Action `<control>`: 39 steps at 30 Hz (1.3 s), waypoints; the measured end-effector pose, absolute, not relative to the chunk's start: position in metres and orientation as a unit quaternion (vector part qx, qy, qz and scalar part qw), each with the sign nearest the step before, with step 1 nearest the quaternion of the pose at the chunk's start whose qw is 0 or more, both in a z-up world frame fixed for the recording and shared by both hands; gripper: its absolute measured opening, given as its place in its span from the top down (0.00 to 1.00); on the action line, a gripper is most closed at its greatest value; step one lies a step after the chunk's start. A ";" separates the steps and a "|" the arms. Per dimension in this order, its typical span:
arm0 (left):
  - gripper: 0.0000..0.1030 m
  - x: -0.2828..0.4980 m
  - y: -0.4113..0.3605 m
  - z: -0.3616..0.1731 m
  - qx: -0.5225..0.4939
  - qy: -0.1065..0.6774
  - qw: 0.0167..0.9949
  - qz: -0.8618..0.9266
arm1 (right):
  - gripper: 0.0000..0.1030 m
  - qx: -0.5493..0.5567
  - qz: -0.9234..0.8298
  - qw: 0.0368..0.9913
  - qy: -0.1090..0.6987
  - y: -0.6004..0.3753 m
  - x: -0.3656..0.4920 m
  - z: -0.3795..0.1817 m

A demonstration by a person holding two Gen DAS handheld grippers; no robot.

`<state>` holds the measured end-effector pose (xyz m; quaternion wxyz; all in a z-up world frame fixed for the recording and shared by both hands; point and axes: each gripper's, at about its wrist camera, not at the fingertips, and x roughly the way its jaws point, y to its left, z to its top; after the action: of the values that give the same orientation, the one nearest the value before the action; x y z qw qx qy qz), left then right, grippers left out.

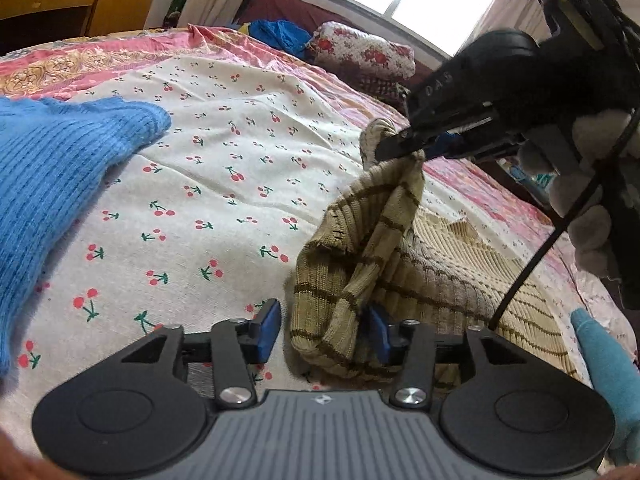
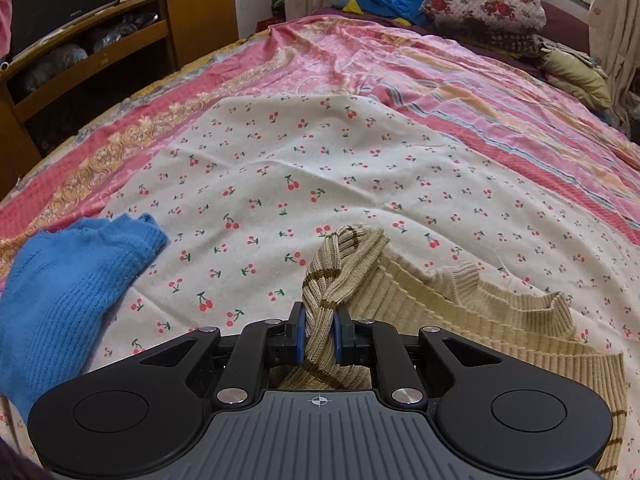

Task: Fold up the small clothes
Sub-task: 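Lift the side edge with the right tool while the left tool grasps the sweater, then fold the side edge over with the right tool while the left tool holds the sweater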

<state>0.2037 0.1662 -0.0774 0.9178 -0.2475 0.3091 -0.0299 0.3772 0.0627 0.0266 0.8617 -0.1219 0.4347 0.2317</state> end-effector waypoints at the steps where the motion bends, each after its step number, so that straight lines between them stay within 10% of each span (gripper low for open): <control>1: 0.47 0.203 0.166 -0.078 -0.248 0.307 0.918 -0.029 | 0.88 -0.120 0.232 0.862 0.435 0.061 0.377 0.027; 11: 0.83 0.199 0.167 -0.077 -0.254 0.288 0.923 -0.028 | 0.88 -0.105 0.234 0.862 0.436 0.048 0.377 0.030; 39: 0.86 0.196 0.079 -0.006 -0.255 0.246 0.926 -0.129 | 0.88 -0.059 0.204 0.893 0.396 -0.053 0.376 0.073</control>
<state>0.1958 0.0791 -0.0064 0.9263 -0.2551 0.2457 -0.1288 0.3760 -0.0531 0.0729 0.8933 -0.0590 0.3961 0.2039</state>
